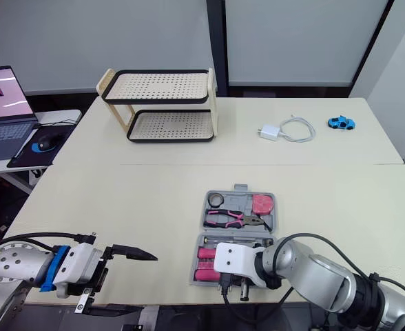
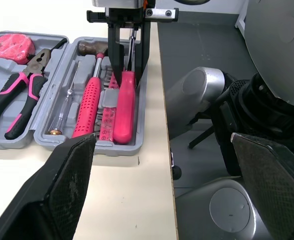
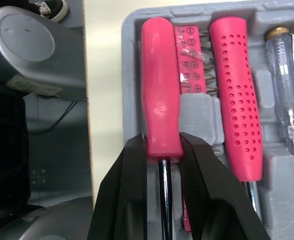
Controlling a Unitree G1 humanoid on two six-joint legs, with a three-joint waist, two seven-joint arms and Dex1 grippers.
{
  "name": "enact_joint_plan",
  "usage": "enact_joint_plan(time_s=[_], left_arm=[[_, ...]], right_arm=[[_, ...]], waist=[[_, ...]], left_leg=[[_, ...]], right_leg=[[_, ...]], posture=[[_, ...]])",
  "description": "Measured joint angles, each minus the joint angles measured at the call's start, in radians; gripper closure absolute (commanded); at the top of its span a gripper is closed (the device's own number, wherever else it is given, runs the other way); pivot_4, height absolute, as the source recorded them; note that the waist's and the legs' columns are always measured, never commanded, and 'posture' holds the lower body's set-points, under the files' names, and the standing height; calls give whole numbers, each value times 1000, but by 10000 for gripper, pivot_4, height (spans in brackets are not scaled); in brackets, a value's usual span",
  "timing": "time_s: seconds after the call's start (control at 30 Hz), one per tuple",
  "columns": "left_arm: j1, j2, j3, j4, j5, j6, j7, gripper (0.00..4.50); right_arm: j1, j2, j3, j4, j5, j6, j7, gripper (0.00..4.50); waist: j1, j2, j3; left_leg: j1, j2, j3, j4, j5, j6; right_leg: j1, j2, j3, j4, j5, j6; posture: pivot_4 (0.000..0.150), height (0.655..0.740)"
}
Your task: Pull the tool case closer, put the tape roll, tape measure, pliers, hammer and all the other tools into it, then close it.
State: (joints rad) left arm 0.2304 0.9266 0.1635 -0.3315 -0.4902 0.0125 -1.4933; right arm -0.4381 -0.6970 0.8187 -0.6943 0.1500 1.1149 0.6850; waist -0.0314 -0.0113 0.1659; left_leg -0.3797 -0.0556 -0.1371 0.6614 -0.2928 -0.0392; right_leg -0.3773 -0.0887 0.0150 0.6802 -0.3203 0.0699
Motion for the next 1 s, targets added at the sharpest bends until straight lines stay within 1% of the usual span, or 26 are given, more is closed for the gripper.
enact_joint_plan(time_s=[0.3,0.37,0.43,0.53,0.77,0.87,1.0], left_arm=[[-7,0,-2,-15,0,7,10,0],[-10,0,-2,-15,0,7,15,0],[-10,0,-3,-15,0,7,19,0],[-10,0,-11,-16,0,7,21,0],[-10,0,-21,-18,0,8,29,0],[-10,0,-21,-20,-1,12,34,0],[-10,0,-21,-21,-2,24,42,0]], right_arm=[[26,10,9,23,-16,-32,-8,39057],[30,6,9,24,-19,-46,-8,31505],[31,4,2,25,-27,-59,-9,25387],[32,2,-18,24,-10,-59,10,14756],[23,-47,-136,-59,99,-52,118,14756],[39,-46,-162,-62,106,-86,116,21063],[75,-45,-166,-32,94,-136,100,35497]], waist=[[0,0,0],[0,0,0],[0,0,0],[0,0,0],[1,0,0],[1,0,0],[1,0,0]], left_leg=[[0,0,0,0,0,0],[0,0,0,0,0,0],[0,0,0,0,0,0],[0,0,0,0,0,0],[0,0,0,0,0,0],[0,0,0,0,0,0],[0,0,0,0,0,0]], right_leg=[[0,0,0,0,0,0],[0,0,0,0,0,0],[0,0,0,0,0,0],[0,0,0,0,0,0],[0,0,0,0,0,0],[0,0,0,0,0,0],[0,0,0,0,0,0]], posture=[[1500,7318],[1500,7318],[1500,7318],[1500,7318],[1500,7318],[1500,7318],[1500,7318]])
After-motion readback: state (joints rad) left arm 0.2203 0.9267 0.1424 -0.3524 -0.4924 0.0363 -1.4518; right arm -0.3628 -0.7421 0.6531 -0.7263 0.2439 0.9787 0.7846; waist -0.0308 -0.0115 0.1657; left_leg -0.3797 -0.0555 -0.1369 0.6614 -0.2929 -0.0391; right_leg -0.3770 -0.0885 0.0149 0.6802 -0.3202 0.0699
